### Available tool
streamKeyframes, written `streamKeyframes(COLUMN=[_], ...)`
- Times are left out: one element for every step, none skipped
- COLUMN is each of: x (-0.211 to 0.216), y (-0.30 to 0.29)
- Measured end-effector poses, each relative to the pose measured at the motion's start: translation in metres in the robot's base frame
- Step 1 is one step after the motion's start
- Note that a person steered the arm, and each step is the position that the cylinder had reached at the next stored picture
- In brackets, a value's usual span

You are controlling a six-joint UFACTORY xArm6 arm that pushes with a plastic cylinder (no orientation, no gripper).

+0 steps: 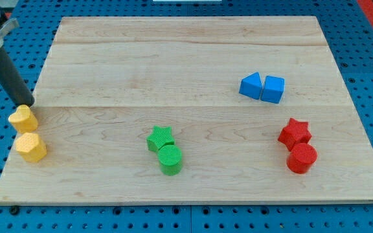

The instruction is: Slide the blue cube along with blue triangle a bit left

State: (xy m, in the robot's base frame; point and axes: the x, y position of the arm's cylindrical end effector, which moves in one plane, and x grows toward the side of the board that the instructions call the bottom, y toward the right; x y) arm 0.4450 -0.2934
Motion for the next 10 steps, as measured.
streamKeyframes(x=[0.023,0.056,0.060,0.027,-0.012,-0.015,-0.015,-0.022,-0.024,-0.033], y=[0.001,0.035,0.047,0.056,0.073,0.073,0.076,0.094,0.098,0.223])
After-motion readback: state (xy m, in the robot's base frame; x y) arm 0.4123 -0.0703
